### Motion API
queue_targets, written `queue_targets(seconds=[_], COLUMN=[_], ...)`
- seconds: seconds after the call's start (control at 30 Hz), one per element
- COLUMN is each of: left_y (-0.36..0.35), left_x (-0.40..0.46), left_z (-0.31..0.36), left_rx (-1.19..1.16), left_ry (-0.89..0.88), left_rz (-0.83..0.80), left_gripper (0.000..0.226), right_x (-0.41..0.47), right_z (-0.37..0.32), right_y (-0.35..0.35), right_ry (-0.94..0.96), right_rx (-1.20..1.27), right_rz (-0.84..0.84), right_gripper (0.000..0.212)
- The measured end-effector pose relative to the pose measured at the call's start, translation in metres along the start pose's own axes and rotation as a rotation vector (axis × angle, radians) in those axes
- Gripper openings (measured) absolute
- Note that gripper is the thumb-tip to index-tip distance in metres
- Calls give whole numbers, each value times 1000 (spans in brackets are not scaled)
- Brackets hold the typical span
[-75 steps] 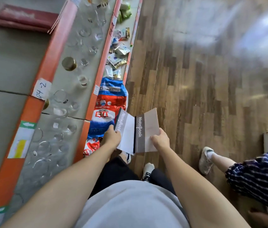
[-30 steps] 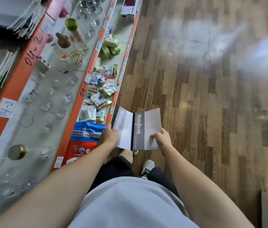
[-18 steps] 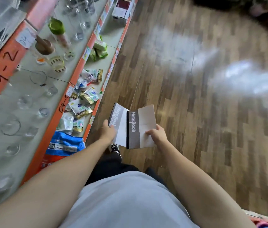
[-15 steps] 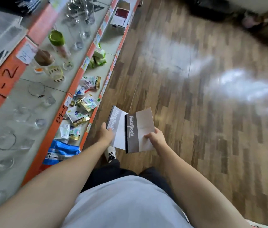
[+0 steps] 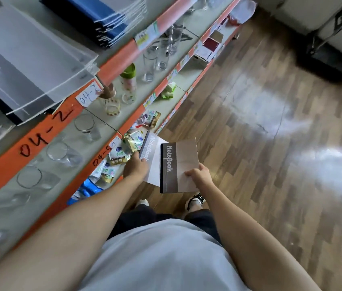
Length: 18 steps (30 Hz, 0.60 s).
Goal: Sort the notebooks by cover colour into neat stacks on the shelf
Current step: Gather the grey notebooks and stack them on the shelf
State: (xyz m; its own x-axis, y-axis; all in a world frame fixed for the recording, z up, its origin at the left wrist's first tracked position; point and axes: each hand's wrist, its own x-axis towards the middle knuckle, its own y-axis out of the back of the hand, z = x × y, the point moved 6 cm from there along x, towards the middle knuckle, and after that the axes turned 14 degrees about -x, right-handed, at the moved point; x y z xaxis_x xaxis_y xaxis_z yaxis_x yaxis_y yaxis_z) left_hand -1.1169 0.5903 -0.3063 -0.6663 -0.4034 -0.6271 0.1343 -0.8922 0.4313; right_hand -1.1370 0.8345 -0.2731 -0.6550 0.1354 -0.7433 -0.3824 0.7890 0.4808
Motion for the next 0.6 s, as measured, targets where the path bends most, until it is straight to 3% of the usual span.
queue_targets(seconds=[0.27,0.4,0.6], left_y=[15,14,5], left_x=[19,1,-42], left_z=[-5,-12,-15], left_rx=[-100,-246,-416], left_ry=[210,356,519], left_rz=[275,438,717], left_gripper=[47,49,41], right_x=[83,108,118], right_z=[-73,-114,-162], right_y=[-8,-12,-38], right_ry=[151,266,440], right_rx=[-268,-443,-667], right_rz=[-213,-337,-579], right_gripper=[30,18,29])
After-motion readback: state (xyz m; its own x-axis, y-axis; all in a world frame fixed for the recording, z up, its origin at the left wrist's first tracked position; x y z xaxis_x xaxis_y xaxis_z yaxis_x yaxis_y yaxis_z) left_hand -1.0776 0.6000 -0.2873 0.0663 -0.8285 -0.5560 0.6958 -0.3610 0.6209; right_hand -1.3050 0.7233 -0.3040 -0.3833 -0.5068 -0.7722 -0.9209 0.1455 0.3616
